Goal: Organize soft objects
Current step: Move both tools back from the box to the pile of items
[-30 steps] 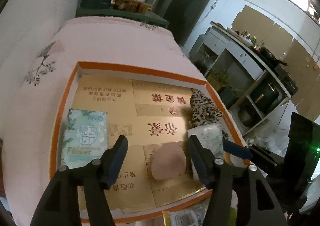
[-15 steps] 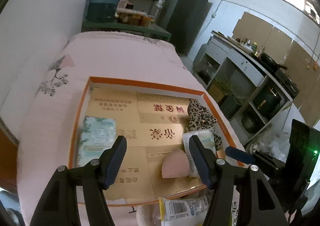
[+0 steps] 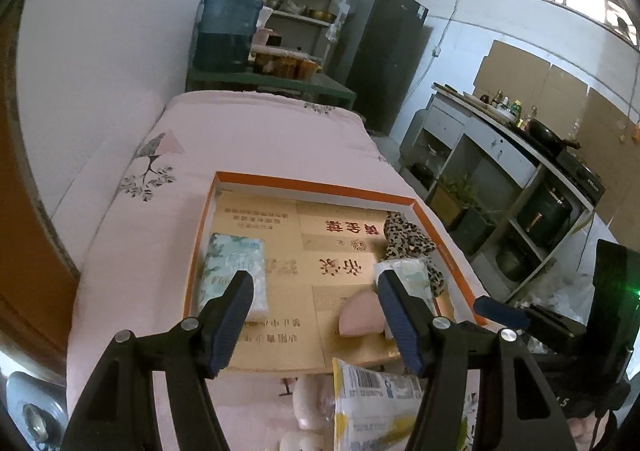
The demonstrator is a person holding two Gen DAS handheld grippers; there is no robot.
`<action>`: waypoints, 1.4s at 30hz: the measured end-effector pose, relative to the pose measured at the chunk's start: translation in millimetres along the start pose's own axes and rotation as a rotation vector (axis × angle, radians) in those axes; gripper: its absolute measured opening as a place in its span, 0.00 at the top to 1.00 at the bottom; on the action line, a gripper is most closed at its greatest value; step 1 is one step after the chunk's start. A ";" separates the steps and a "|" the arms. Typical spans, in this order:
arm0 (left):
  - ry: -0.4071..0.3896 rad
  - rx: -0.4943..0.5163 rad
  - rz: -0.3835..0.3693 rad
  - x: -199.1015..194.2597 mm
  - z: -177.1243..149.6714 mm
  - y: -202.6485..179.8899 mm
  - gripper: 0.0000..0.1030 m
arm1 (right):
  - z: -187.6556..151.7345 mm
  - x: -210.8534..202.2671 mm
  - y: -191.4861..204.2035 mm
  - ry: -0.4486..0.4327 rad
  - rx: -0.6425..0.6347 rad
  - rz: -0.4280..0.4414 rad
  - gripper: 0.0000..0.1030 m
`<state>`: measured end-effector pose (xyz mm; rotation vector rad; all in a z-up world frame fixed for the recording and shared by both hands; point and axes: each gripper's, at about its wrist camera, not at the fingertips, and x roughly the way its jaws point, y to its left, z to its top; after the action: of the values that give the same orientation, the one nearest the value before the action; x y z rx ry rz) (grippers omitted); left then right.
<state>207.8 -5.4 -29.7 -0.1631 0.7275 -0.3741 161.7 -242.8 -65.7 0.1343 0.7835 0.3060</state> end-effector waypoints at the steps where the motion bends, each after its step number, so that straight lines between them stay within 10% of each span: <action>1: -0.005 0.000 -0.002 -4.2 -1.7 -1.2 0.37 | -1.2 -3.2 2.0 -0.003 -0.002 -0.001 0.39; 42: -0.107 0.020 0.139 -106.4 -72.2 -40.0 0.37 | -51.3 -93.3 31.9 -0.077 -0.009 -0.021 0.39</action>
<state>75.2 -2.1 -6.4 -0.1123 0.6255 -0.2382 56.0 -242.1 -31.6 0.1284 0.7072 0.2827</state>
